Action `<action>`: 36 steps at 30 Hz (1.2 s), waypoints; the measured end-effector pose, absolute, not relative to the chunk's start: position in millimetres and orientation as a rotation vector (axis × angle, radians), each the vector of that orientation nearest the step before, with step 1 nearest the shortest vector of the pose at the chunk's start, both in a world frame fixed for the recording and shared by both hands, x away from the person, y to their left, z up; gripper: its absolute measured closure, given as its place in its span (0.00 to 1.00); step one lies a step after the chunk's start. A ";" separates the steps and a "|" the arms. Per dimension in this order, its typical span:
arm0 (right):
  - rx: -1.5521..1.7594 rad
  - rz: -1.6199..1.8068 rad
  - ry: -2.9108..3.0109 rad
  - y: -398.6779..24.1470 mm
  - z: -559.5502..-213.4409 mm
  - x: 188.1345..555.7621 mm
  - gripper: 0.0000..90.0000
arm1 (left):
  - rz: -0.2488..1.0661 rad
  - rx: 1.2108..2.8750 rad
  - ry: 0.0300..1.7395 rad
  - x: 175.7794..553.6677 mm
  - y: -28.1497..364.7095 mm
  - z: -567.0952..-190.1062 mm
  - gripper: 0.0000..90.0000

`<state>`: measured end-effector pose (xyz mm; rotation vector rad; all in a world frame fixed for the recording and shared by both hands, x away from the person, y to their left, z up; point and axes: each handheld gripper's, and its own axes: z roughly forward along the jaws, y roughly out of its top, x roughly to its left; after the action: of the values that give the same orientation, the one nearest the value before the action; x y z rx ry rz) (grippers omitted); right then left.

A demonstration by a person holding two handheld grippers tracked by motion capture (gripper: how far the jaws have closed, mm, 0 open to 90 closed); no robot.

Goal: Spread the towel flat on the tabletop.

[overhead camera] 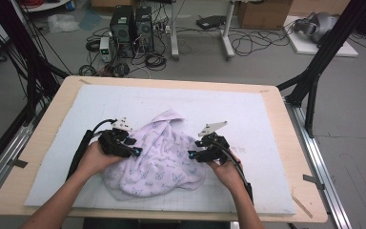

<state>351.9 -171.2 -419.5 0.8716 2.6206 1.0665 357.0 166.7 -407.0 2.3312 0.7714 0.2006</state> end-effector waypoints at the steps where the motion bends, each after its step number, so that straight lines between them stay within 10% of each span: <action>1: 0.891 1.047 2.625 -169.6 -423.1 354.2 0.56 | 0.190 2.345 0.777 358.8 167.0 -409.8 0.64; 10: 0.894 1.006 2.657 -164.1 -433.9 359.1 0.97 | 0.131 2.330 0.803 361.0 173.3 -409.1 0.88; 31: 0.725 1.142 2.735 -182.5 -404.9 292.2 0.97 | 0.133 2.160 0.848 274.4 256.3 -397.9 0.89; 36: 0.714 1.225 2.705 -177.2 -393.7 297.7 0.81 | 0.126 2.140 0.830 279.7 254.2 -385.9 0.74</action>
<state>297.7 -177.2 -393.7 0.7141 2.7047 1.2250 279.7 254.2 -385.9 2.1405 0.8302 0.1257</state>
